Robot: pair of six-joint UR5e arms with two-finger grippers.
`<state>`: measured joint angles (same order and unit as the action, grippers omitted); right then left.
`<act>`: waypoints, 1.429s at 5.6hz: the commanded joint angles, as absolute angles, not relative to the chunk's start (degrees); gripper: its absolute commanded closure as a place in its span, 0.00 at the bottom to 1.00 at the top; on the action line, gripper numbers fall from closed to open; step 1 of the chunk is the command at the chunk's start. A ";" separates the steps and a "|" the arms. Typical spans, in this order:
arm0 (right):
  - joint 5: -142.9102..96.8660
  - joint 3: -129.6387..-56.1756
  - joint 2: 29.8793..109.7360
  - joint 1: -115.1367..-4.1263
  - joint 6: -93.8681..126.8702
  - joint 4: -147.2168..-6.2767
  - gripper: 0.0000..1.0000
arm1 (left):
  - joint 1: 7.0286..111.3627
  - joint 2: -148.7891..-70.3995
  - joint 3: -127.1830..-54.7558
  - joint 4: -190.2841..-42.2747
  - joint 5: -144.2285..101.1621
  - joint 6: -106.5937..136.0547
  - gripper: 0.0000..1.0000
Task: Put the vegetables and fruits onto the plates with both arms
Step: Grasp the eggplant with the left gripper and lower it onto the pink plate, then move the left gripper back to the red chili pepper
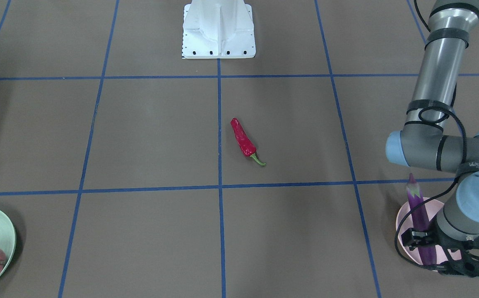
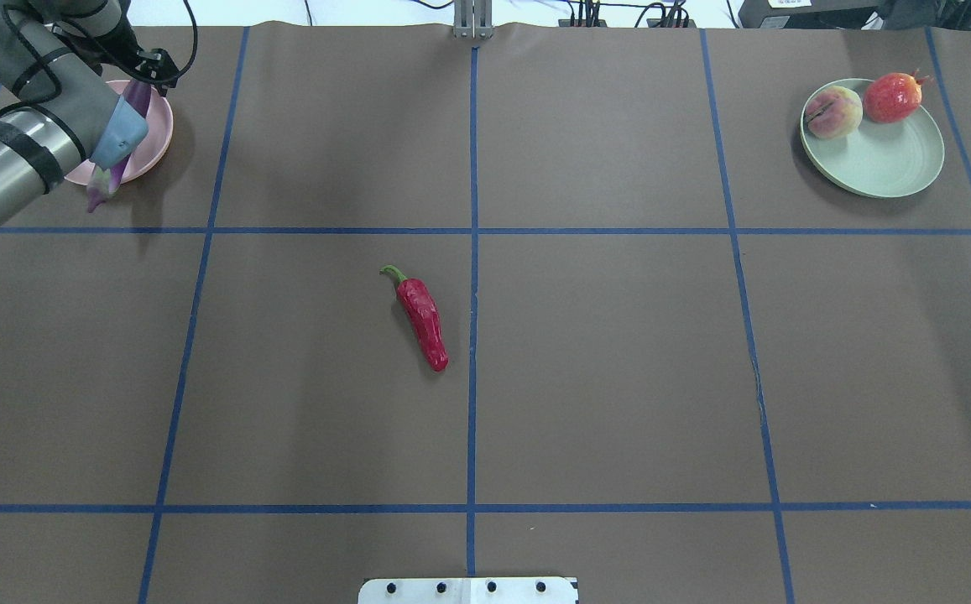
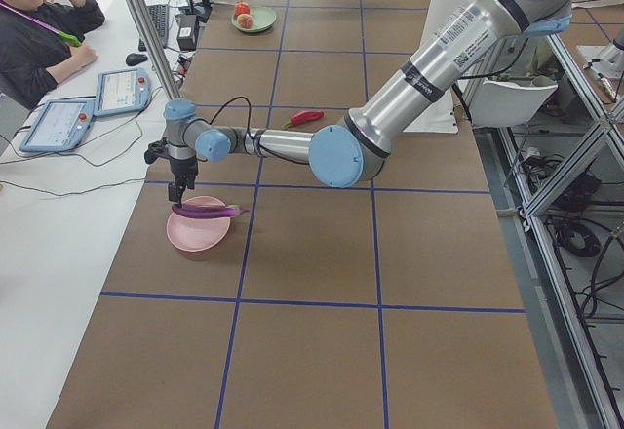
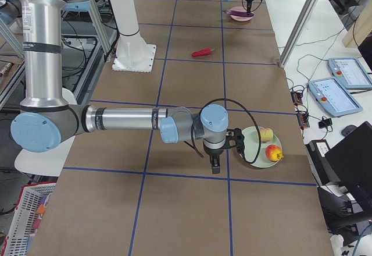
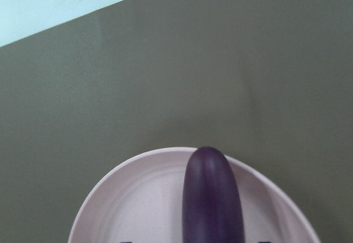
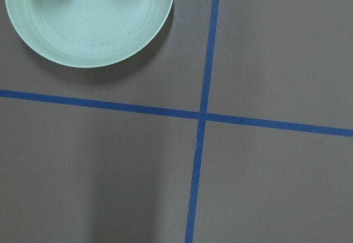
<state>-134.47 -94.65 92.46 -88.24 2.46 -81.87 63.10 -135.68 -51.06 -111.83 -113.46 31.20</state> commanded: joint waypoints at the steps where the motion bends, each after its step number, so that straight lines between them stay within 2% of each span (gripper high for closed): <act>1: -134.47 -94.66 92.37 -88.24 2.46 -81.91 0.01 | 60.06 -135.44 -60.24 -111.80 -118.64 45.78 0.00; 3: -134.47 -94.66 92.37 -88.24 2.55 -81.91 0.01 | 50.49 -135.44 -69.73 -111.80 -118.13 67.58 0.00; 5: -134.47 -94.66 92.37 -88.24 2.55 -81.91 0.01 | 39.78 -136.14 -71.54 -111.27 -113.06 82.38 0.00; 7: -134.47 -94.66 92.55 -88.24 2.55 -81.91 0.01 | 33.77 -136.14 -78.35 -98.17 -111.01 86.48 0.00; 8: -134.47 -94.75 92.55 -88.24 2.55 -81.91 0.01 | 32.27 -136.06 -79.70 -96.96 -109.70 88.14 0.01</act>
<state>-134.47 -94.69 92.51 -88.24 2.53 -81.91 34.12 -136.12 -77.61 -99.93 -110.76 86.61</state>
